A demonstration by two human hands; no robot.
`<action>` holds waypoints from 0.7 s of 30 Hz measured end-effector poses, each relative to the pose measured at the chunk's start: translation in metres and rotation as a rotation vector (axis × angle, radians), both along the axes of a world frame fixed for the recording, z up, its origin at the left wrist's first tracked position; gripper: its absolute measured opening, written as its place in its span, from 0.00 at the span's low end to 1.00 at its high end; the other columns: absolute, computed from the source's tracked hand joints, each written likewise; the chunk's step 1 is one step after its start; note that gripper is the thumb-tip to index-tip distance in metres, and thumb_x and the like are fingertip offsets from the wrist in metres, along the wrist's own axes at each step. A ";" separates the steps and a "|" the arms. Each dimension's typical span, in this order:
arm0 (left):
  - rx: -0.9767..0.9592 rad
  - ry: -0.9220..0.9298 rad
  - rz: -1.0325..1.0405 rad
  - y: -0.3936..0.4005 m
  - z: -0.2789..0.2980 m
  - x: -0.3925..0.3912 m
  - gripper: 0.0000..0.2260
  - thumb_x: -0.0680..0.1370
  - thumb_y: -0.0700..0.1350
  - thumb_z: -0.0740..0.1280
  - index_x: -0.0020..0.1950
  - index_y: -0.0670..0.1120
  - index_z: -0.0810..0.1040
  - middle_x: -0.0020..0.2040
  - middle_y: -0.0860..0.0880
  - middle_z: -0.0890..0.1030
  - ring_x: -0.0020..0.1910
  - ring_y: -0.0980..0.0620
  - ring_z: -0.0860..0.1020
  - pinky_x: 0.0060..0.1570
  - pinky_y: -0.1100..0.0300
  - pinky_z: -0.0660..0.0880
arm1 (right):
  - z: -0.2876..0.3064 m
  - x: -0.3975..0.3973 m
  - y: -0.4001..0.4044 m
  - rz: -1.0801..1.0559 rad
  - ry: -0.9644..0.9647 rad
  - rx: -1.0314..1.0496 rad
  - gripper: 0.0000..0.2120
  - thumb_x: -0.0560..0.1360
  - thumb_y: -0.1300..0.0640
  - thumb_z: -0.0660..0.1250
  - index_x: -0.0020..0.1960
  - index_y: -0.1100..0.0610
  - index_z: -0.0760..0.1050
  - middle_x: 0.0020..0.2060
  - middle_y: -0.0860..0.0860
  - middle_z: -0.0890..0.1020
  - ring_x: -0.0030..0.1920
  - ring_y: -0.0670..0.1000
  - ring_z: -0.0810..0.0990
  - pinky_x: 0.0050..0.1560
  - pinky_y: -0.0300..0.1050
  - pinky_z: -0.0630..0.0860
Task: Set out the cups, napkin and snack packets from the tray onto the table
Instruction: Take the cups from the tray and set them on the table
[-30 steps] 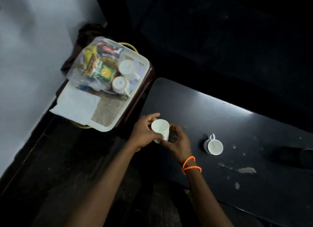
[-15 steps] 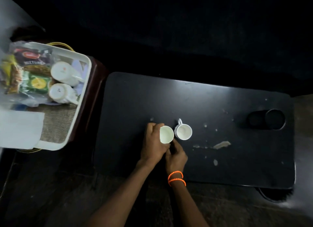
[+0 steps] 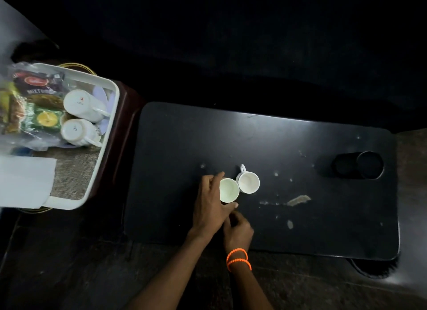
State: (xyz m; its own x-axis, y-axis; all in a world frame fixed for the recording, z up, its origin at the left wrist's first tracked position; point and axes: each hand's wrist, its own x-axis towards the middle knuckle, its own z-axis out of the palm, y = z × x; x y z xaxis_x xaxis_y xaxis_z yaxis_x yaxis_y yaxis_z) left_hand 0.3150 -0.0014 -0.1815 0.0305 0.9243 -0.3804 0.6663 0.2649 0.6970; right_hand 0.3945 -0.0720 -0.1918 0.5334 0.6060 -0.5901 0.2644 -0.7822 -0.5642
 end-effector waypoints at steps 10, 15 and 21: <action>0.089 -0.115 0.432 0.058 0.020 -0.143 0.19 0.71 0.53 0.81 0.59 0.49 0.84 0.49 0.51 0.82 0.41 0.59 0.81 0.44 0.57 0.83 | 0.013 -0.102 0.057 0.478 0.123 0.108 0.05 0.75 0.58 0.72 0.49 0.56 0.85 0.45 0.51 0.89 0.46 0.52 0.87 0.50 0.48 0.81; 0.279 -0.019 0.922 0.086 0.047 -0.239 0.09 0.77 0.55 0.72 0.48 0.50 0.83 0.39 0.57 0.83 0.38 0.65 0.81 0.47 0.59 0.78 | 0.038 -0.175 0.138 0.647 0.167 0.330 0.10 0.75 0.55 0.72 0.55 0.57 0.84 0.50 0.54 0.87 0.51 0.54 0.85 0.55 0.49 0.81; 0.016 -0.031 1.083 0.114 0.051 -0.292 0.22 0.84 0.59 0.62 0.67 0.43 0.79 0.65 0.42 0.82 0.64 0.43 0.79 0.53 0.60 0.69 | 0.061 -0.255 0.206 0.795 0.159 0.507 0.19 0.73 0.54 0.74 0.61 0.61 0.81 0.56 0.60 0.85 0.59 0.63 0.80 0.58 0.49 0.74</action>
State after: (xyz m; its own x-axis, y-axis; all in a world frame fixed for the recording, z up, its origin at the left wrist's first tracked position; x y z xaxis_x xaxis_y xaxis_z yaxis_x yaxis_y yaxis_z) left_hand 0.0228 0.1124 -0.1307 -0.7956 0.4712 -0.3809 0.0665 0.6927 0.7182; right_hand 0.1395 0.1341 -0.1309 -0.2087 0.9598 -0.1879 0.5039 -0.0592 -0.8617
